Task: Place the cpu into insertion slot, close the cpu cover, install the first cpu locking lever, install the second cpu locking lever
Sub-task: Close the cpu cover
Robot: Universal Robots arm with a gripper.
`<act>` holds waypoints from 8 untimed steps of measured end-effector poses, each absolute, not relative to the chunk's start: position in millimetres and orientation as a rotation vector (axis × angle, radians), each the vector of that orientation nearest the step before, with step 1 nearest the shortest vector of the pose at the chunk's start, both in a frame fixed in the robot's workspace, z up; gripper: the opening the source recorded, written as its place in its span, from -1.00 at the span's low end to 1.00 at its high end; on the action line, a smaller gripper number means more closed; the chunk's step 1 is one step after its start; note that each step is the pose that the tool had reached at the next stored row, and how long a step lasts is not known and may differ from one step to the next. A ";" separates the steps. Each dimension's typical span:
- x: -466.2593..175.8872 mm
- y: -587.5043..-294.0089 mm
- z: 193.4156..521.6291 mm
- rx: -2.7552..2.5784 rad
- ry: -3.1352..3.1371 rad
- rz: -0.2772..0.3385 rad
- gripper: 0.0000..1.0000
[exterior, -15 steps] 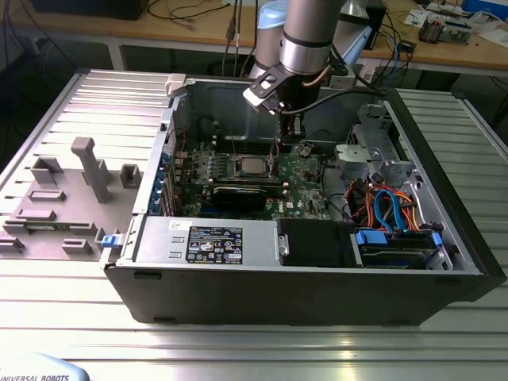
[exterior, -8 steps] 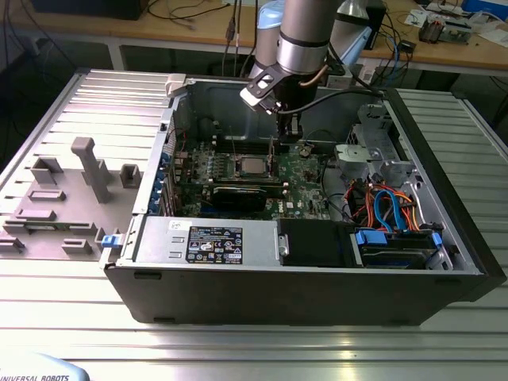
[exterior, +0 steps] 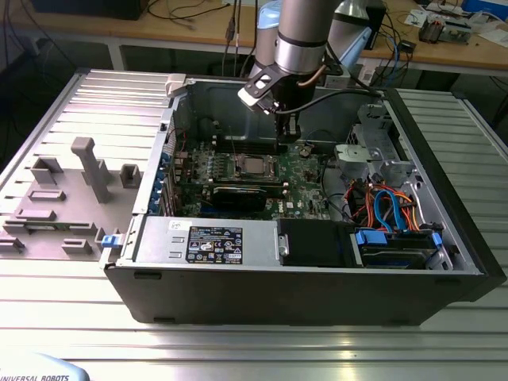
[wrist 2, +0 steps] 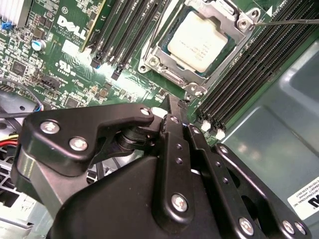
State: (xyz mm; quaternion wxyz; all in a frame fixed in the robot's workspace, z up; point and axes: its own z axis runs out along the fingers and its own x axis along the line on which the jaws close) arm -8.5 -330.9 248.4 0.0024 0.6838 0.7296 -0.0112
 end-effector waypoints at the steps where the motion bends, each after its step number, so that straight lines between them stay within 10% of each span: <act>1: -9.6 -330.9 247.7 2.145 2.289 -0.036 -0.79; 8: -24.4 -331.0 240.7 2.145 2.289 -0.036 -0.79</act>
